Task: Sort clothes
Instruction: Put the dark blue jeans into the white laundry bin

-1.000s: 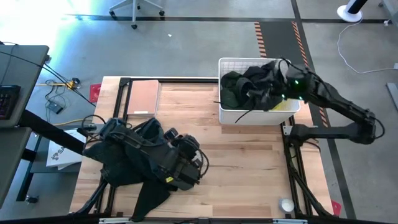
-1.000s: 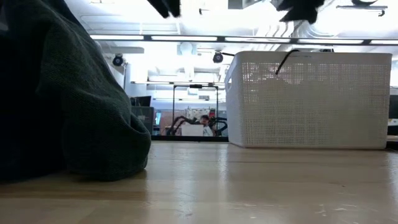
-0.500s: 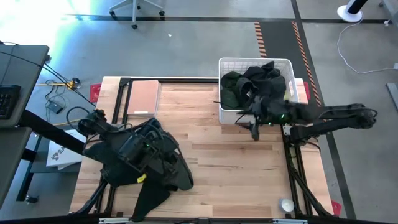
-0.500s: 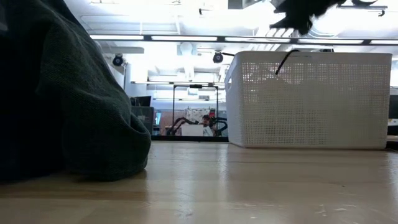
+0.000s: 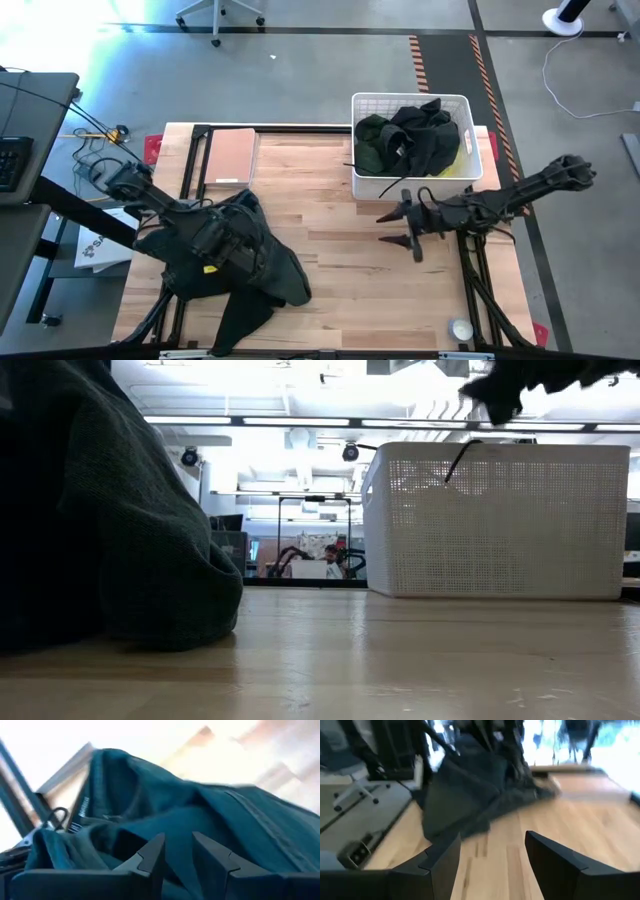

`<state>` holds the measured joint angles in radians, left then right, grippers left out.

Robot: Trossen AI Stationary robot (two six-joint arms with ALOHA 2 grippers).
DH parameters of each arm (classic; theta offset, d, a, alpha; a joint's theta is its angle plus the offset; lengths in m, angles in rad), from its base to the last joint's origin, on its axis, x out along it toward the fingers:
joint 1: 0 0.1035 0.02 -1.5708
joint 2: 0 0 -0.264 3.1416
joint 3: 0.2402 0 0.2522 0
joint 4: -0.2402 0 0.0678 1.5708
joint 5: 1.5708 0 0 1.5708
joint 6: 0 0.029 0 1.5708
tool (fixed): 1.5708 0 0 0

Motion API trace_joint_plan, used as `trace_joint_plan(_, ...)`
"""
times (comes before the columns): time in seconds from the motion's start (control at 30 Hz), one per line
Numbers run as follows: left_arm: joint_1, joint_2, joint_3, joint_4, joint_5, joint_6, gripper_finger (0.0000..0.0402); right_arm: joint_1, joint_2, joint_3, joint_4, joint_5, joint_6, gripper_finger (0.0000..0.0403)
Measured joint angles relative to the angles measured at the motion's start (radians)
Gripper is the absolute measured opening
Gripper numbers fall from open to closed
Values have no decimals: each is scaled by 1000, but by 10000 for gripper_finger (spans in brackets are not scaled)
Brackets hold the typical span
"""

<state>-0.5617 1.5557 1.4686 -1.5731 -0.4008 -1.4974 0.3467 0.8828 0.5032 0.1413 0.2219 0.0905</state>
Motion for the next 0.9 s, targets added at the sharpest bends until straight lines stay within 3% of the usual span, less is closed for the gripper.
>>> trace_joint_plan(0.1, 20, -17, -80, 3, 41, -34, 97, 25, 0, 2, 33, 15, -36, 220)
trace_joint_plan(0.27, 48, -22, -183, 41, 179, -28, 151, 27, 1, 2, 28, 22, -15, 220)
trace_joint_plan(0.5, 88, -23, -312, 286, 302, 68, 226, 27, 1, 2, 25, 21, 17, 220)
trace_joint_plan(0.7, 109, -22, -480, 590, 366, 85, 229, 27, 1, 2, 17, 20, 24, 220)
trace_joint_plan(0.9, 111, 4, -617, 946, 343, 64, 211, 27, 1, 2, 12, 18, 24, 220)
